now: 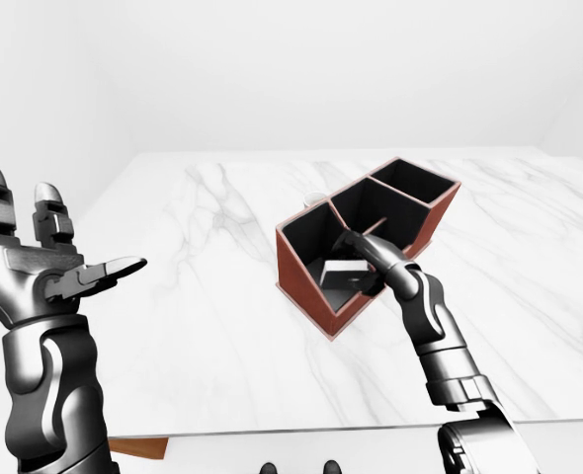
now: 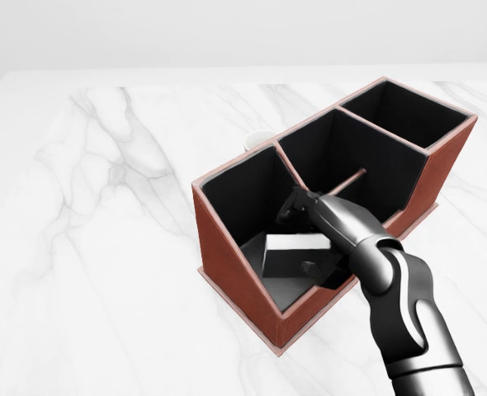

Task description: Pick up the book and place it in the left compartment of the caddy.

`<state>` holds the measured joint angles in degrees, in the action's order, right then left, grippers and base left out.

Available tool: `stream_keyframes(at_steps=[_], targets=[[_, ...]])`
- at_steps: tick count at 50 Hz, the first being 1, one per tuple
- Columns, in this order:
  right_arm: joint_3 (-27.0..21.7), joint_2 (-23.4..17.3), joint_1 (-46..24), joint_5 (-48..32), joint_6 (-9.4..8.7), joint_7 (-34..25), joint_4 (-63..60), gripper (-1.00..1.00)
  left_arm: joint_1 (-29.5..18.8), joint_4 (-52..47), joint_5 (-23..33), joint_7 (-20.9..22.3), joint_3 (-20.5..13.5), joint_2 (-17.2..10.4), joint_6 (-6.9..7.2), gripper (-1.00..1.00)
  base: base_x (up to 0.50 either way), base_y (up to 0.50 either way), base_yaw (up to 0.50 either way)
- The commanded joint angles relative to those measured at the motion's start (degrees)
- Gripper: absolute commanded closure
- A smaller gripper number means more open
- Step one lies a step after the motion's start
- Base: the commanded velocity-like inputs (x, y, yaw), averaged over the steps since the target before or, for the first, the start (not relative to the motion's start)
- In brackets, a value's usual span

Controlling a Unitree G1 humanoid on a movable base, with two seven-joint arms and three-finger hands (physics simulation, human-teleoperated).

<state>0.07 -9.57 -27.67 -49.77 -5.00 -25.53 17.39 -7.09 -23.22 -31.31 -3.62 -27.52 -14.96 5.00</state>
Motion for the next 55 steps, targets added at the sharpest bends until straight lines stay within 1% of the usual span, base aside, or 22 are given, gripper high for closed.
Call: stream_keyframes(at_steps=[1,23,29,30,34,35,37,39,40,46,47,55], targets=[[-0.41,0.0,-0.66,2.35,0.0,0.13,-1.33,-1.0,-0.1,-0.03,-0.15,-0.16,-0.06,-0.08,0.0,-1.0,0.0,0.0,0.0],[-0.48,0.08,-0.4,1.98,0.0,-0.33,-2.04,-1.0,-0.11,-0.06,-0.83,-0.18,-0.15,-0.22,0.0,-1.0,0.0,0.0,0.0],[-0.69,-0.1,-0.05,1.17,0.0,-3.05,-6.83,-1.0,-0.13,0.42,-0.57,0.0,0.01,-0.16,0.0,-1.0,0.0,0.0,0.0],[-1.09,-0.11,-0.17,1.35,0.0,-5.66,-10.9,-1.0,-0.09,0.13,-0.69,-0.08,-0.03,-0.17,0.0,-1.0,0.0,0.0,0.0],[-1.72,-0.5,-0.56,1.48,0.0,-10.19,-18.02,-1.0,-0.12,0.07,-0.77,-0.09,-0.15,-0.18,0.0,-1.0,0.0,0.0,0.0],[-2.02,-0.54,-0.67,1.99,0.0,-12.12,-20.66,-1.0,-0.05,-0.28,-0.88,-0.24,-0.2,-0.2,0.0,-1.0,0.0,0.0,0.0],[-1.98,-1.0,-0.65,1.38,0.0,-13.48,-22.65,-1.0,-0.06,0.07,-0.68,-0.01,0.0,-0.09,0.0,-1.0,0.0,0.0,0.0],[-2.8,-0.67,-0.68,3.49,0.0,-14.47,-24.7,-1.0,-0.01,-0.42,-0.9,-0.13,-0.11,-0.13,0.0,-1.0,0.0,0.0,0.0],[-2.85,-1.26,-0.78,3.16,0.0,-14.47,-25.74,-1.0,0.07,-0.96,-1.13,-0.32,-0.26,-0.2,0.0,-1.0,0.0,0.0,0.0],[-3.97,-1.66,-1.2,8.01,0.0,-14.47,-29.71,-1.0,0.16,-2.29,-1.52,-0.77,-0.47,-0.23,0.0,-1.0,0.0,0.0,0.0],[-4.73,-1.68,-1.35,9.45,0.0,-14.47,-31.06,-1.0,0.11,-1.25,-1.01,-0.2,-0.25,-0.06,0.0,-1.0,0.0,0.0,0.0],[-5.15,-3.65,-1.52,13.51,0.0,-14.47,-34.69,-1.0,0.26,-2.47,-1.5,-0.58,-0.54,-0.13,0.0,-1.0,0.0,0.0,0.0]])
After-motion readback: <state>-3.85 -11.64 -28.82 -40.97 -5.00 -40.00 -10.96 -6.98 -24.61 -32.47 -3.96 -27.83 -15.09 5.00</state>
